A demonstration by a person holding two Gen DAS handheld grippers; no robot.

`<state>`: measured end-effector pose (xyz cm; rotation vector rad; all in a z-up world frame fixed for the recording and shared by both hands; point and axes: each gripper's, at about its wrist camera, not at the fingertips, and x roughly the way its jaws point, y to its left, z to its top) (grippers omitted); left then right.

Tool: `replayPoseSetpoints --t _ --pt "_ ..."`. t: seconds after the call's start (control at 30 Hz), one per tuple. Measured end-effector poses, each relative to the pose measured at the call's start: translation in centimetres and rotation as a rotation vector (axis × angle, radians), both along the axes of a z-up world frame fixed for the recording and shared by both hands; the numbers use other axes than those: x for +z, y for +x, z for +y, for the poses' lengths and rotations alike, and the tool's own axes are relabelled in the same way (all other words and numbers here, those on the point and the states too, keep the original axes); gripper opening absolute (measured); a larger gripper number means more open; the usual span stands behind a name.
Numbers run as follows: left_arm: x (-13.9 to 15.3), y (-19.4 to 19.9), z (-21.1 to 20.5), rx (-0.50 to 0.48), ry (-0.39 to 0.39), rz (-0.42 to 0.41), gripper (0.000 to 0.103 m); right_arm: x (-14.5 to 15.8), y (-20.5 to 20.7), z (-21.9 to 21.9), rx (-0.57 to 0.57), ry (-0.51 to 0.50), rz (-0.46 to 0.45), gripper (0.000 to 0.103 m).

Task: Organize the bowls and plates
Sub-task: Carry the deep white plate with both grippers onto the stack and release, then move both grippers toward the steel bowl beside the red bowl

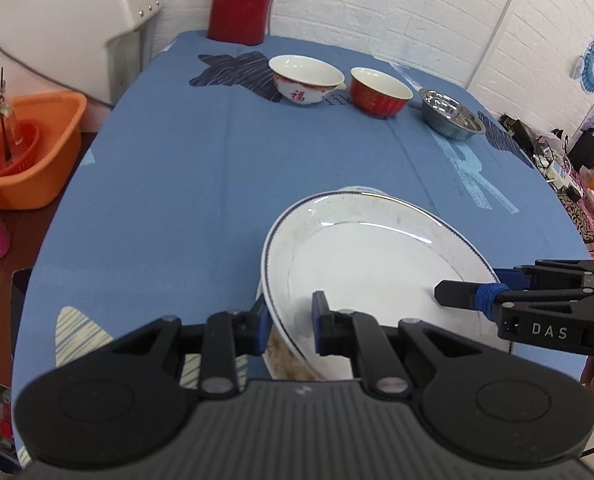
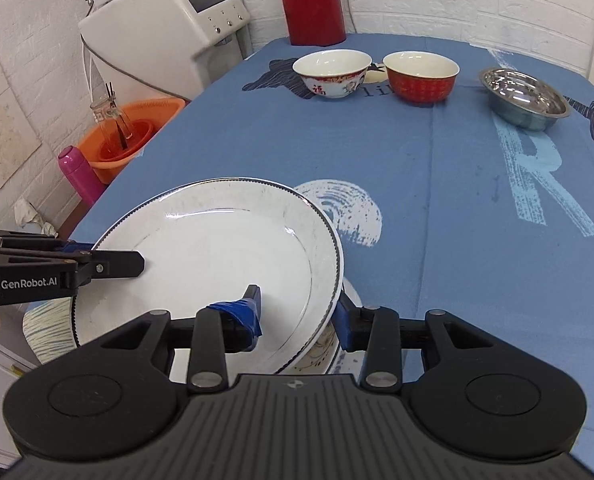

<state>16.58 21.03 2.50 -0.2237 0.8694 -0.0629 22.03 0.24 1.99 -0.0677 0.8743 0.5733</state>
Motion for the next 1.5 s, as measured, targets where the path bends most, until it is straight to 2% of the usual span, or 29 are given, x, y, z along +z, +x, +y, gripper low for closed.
replayPoseSetpoints --t 0.07,0.27,0.4,0.47,0.53,0.6,0.63,0.77,0.83,1.13,1.5 --pt "-0.2 -0.5 0.1 -0.003 -0.003 -0.019 0.008 -0.3 -0.3 0.0 -0.011 0.010 -0.005 0.024" --pt "-0.6 -2.1 -0.5 0.011 0.059 -0.079 0.010 -1.2 -1.3 0.1 0.019 0.026 0.020 0.024" --pt "-2.0 -2.3 0.1 0.018 0.006 -0.053 0.013 -1.5 -1.6 0.3 0.008 0.032 0.002 0.025" --pt "-2.0 -2.7 -0.2 0.016 0.013 -0.060 0.013 -1.3 -1.5 0.2 0.008 0.032 -0.003 0.024" --pt "-2.0 -2.9 -0.6 0.009 0.028 -0.062 0.021 -1.2 -1.5 -0.2 -0.010 0.055 0.005 0.024" --pt "-2.0 -2.9 -0.6 -0.001 -0.001 -0.065 0.042 -1.1 -1.5 -0.6 -0.022 0.078 0.009 0.024" --pt "-1.9 -2.9 -0.6 -0.004 -0.011 -0.070 0.045 -1.0 -1.5 -1.0 -0.035 0.094 0.007 0.024" --pt "-0.9 -3.5 -0.8 -0.004 0.005 -0.102 0.048 -0.6 -1.5 -2.1 -0.069 0.143 -0.007 0.022" --pt "-0.3 -3.8 -0.8 0.000 0.013 -0.116 0.049 -0.6 -1.5 -2.2 -0.093 0.122 -0.012 0.025" --pt "1.1 -4.8 -2.9 -0.041 0.026 -0.149 0.053 0.2 -2.2 -4.4 -0.098 0.178 -0.058 0.025" --pt "3.0 -3.6 -7.8 -0.136 0.077 -0.188 0.055 -1.4 -1.4 -10.4 -0.196 0.173 0.017 0.025"
